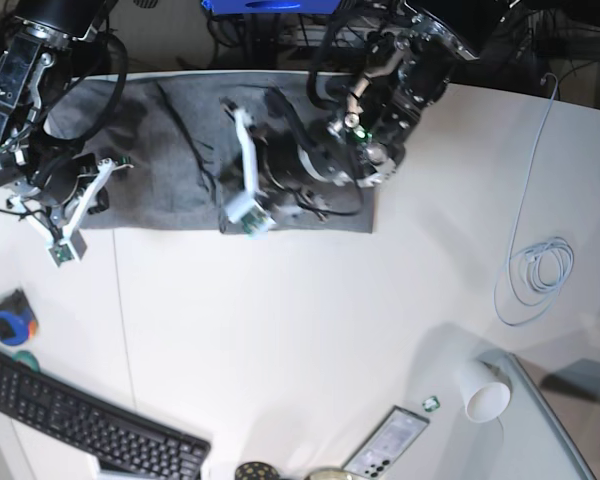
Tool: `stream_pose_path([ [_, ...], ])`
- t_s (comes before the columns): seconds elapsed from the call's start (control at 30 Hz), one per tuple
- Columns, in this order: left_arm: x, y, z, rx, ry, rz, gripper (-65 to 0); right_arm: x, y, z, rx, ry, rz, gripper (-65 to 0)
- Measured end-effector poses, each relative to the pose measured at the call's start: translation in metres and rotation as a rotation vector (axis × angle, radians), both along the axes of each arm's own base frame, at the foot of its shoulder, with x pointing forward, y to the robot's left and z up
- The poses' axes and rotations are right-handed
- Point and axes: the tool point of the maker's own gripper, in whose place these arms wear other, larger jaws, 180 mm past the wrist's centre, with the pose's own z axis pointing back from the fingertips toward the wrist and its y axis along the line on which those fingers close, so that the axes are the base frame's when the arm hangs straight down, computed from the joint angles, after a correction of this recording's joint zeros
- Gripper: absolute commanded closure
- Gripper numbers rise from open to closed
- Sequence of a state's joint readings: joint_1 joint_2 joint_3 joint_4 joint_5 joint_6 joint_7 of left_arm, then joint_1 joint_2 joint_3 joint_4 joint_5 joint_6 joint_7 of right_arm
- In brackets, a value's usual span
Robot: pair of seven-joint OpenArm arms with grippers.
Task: Layout the t-shirt on the table in an organized manner, then fold the t-shirt properly
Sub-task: 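Lower the folded end onto the shirt middle with the left gripper, then release the fold and withdraw the left gripper from the shirt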
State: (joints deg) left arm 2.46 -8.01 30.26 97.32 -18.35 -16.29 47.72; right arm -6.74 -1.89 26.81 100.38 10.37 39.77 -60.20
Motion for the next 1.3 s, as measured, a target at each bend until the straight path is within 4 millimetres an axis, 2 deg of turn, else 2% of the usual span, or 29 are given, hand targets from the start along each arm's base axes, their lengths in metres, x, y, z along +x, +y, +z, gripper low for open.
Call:
stream_pose_path([
  [0.07, 0.005, 0.016, -0.007, 0.023, 0.012, 0.044, 0.0, 0.0, -0.001, 0.0, -0.002, 0.001, -0.002, -2.7],
  [0.13, 0.002, 0.031, -0.019, 0.057, 0.041, 0.058, 0.0, 0.0, -0.001, 0.0, -0.002, 0.002, -0.002, -2.7],
  [0.23, 0.009, 0.036, -0.027, 0.08, 0.054, 0.066, 0.0, 0.0, 0.001, 0.0, 0.0, 0.001, 0.001, -2.7],
  [0.33, 0.031, 0.024, -0.017, 0.046, 0.021, 0.077, 0.0, 0.0, 0.002, 0.0, 0.002, 0.001, 0.003, -2.7],
  [0.4, 0.039, 0.016, -0.017, 0.035, 0.026, 0.083, 0.0, 0.0, 0.002, 0.0, 0.002, 0.0, 0.003, -2.7],
  [0.67, 0.063, -0.019, -0.052, 0.047, 0.157, 0.095, 0.0, 0.0, 0.002, 0.0, 0.002, 0.001, 0.002, -2.7],
  [0.77, 0.057, -0.028, -0.07, 0.049, 0.18, 0.085, 0.0, 0.0, 0.001, 0.0, 0.001, 0.001, 0.001, -2.7],
  [0.87, 0.028, -0.042, -0.085, 0.091, 0.182, -0.021, 0.0, 0.0, 0.001, 0.0, 0.002, 0.0, 0.0, -2.7],
  [0.93, 0.02, -0.053, -0.081, 0.07, 0.177, -0.047, 0.0, 0.0, 0.001, 0.0, 0.001, 0.001, 0.0, -2.7],
  [1.03, 0.035, -0.054, -0.062, 0.016, 0.138, -0.01, 0.0, 0.0, 0.0, 0.0, -0.002, 0.001, 0.0, -2.7],
  [1.1, 0.058, -0.042, -0.046, -0.014, 0.091, 0.046, 0.0, 0.001, 0.0, 0.0, -0.002, -0.001, 0.0, -2.7],
  [1.17, 0.082, -0.019, -0.032, -0.021, 0.036, 0.112, 0.0, 0.001, 0.0, 0.0, -0.002, -0.001, 0.0, -2.7],
  [1.23, 0.097, -0.002, -0.019, -0.023, -0.007, 0.152, 0.0, 0.001, 0.0, 0.0, -0.002, -0.001, 0.0, -2.7],
  [1.3, 0.102, 0.005, -0.006, -0.035, -0.041, 0.159, 0.0, 0.001, 0.0, 0.0, -0.002, 0.0, 0.0, -2.7],
])
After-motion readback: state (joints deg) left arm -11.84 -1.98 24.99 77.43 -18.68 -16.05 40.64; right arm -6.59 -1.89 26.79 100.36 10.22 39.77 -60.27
